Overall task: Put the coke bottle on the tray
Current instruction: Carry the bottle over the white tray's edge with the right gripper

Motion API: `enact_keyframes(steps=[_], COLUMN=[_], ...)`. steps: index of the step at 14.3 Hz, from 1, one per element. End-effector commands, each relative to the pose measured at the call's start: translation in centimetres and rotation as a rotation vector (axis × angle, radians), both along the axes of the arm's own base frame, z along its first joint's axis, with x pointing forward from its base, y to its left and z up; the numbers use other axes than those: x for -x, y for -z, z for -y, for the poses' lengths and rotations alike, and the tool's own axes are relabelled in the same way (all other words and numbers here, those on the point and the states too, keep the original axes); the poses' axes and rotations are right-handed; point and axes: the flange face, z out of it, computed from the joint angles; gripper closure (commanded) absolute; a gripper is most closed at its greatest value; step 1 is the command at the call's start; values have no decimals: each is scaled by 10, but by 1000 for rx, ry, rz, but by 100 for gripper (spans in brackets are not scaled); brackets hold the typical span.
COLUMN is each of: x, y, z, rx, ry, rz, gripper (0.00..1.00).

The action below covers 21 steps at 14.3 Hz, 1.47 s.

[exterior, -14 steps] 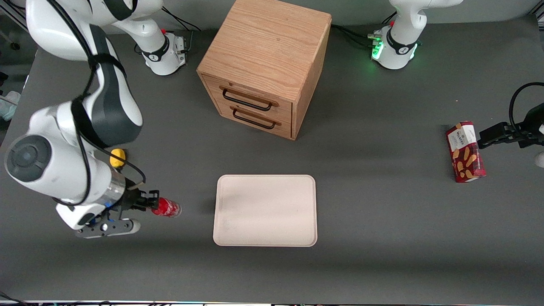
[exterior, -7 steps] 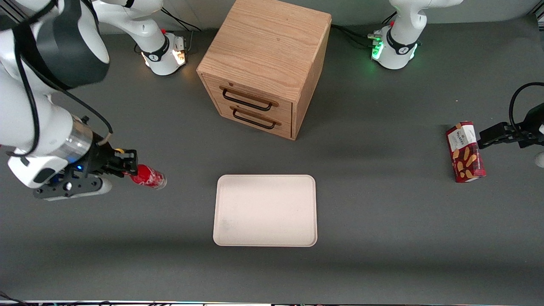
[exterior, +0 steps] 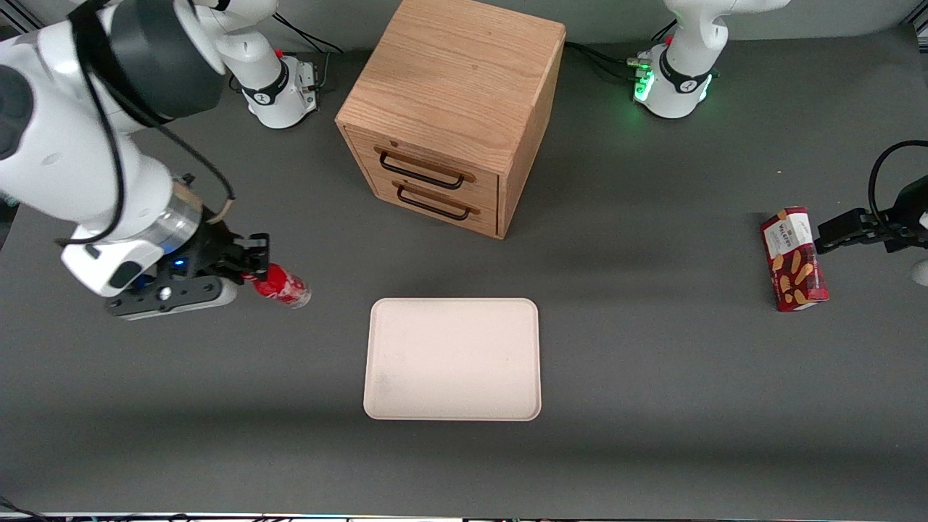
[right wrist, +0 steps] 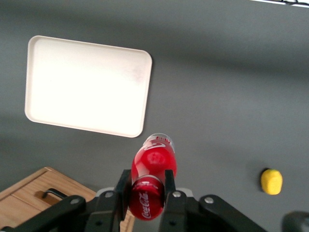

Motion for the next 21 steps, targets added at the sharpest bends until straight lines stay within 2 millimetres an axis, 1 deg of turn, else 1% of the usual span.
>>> enact_keyframes(steps=[1, 4, 6, 7, 8, 10, 14, 16, 19, 21], x=[14, 25, 30, 31, 28, 18, -5, -14, -31, -44], y=[-9, -9, -5, -5, -1, 14, 64, 84, 120, 149], z=[-34, -68, -83, -89, -90, -93, -98, -102, -101, -98], rx=[-23, -39, -44, -48, -51, -54, -43, -47, -45, -42], ry=[67, 112, 158, 168, 170, 170, 176, 179, 186, 197], rz=[20, 41, 40, 45, 49, 54, 40, 47, 46, 45], gripper=[100, 100, 100, 100, 100, 100, 100, 100, 100, 100])
